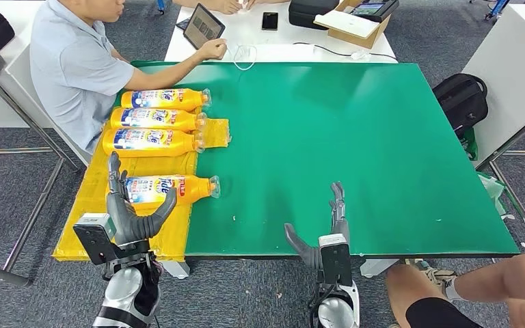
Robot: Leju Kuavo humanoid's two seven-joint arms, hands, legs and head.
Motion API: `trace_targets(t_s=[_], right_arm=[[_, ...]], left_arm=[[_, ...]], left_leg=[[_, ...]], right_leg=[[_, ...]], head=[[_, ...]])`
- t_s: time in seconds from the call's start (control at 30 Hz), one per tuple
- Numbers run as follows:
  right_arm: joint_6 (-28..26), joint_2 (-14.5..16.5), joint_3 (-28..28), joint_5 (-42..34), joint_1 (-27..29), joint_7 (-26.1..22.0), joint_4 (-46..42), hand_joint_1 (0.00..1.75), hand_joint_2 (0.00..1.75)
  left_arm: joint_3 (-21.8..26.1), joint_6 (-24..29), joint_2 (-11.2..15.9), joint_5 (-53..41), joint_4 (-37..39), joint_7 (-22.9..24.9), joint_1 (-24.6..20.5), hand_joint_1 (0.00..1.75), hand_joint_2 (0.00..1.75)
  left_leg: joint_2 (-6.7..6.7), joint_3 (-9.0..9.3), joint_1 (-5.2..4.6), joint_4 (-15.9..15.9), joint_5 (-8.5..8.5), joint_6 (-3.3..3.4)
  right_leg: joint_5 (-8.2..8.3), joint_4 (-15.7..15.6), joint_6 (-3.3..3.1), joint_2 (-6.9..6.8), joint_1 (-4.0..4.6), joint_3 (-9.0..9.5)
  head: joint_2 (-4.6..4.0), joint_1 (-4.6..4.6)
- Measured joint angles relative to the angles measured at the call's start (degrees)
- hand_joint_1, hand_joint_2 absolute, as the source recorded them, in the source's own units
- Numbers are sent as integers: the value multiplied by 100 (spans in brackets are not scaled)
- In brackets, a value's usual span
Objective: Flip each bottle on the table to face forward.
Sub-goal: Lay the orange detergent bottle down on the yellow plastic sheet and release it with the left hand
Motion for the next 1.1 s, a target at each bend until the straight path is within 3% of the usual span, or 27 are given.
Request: trace_targets(t_s=[0.4,1.1], right_arm=[[-261,11,-6,-118,221,-239,-5,0,175],[-234,108,-90,-195,447,-350,-59,0,175]], left_arm=[[-27,82,-11,128,0,-381,246,0,175],[-28,107,-51,144,0,-408,306,0,175]], left_leg=[[0,-1,0,0,-3,-3],[1,0,0,0,-3,-3]], right_leg=[[-1,-1,0,0,0,-2],[-1,-1,0,0,0,-2]], head=[[0,0],[0,-1]])
